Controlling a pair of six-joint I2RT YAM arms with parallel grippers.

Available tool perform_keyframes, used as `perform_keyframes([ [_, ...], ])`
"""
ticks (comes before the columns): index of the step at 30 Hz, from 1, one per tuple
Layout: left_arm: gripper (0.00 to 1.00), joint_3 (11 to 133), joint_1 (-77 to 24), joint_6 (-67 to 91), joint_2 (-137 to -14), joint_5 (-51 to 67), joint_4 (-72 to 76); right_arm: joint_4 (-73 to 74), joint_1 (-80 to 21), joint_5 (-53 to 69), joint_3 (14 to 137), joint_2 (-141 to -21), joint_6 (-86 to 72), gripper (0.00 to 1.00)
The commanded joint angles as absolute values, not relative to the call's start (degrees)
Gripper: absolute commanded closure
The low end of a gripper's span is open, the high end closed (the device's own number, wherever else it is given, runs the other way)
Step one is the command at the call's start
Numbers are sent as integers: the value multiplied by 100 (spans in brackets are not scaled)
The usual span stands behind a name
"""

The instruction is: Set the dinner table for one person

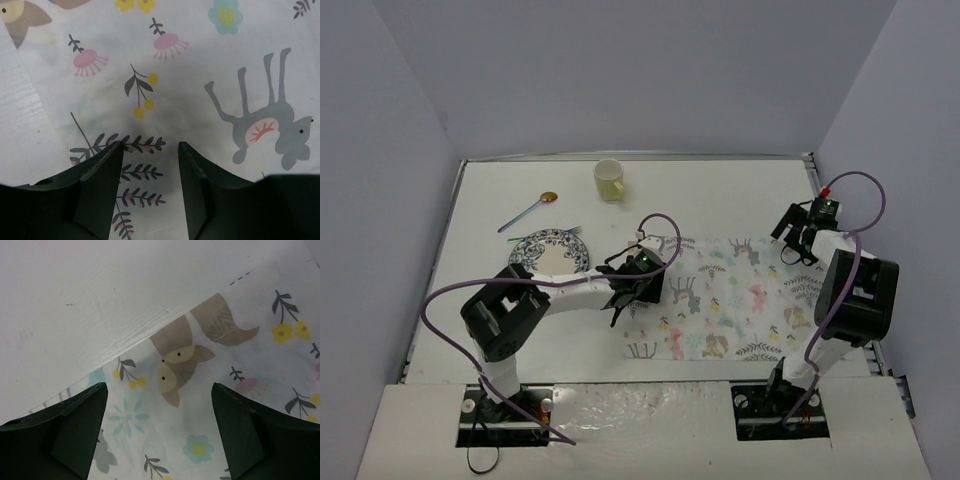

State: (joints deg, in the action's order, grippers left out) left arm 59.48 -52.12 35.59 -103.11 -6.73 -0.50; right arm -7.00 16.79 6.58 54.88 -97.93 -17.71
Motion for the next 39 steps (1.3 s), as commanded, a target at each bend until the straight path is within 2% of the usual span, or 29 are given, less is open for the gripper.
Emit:
perform_keyframes([
  [1, 57, 6010, -5309, 3910, -10389, -461, 103, -1138, 1779, 888, 5754, -10261, -1645, 19],
  [11, 57, 5947, -5540, 4438, -10526, -472, -287, -1274, 1866, 1031, 6023, -10881, -1608, 18],
  [28, 57, 5854, -5563, 4526, -10332, -755, -514, -1195, 2065, 857, 5735, -10389, -1801, 18],
  [32, 46, 5956, -5563, 4501, -10154, -929, -613, -1187, 2066, 982, 5843, -10139, -1914, 17],
  [39, 29, 6602, -5549, 4168, -9767, -1260, -1109, -1004, 1962, 1203, 6066, -9043, -1988, 14],
])
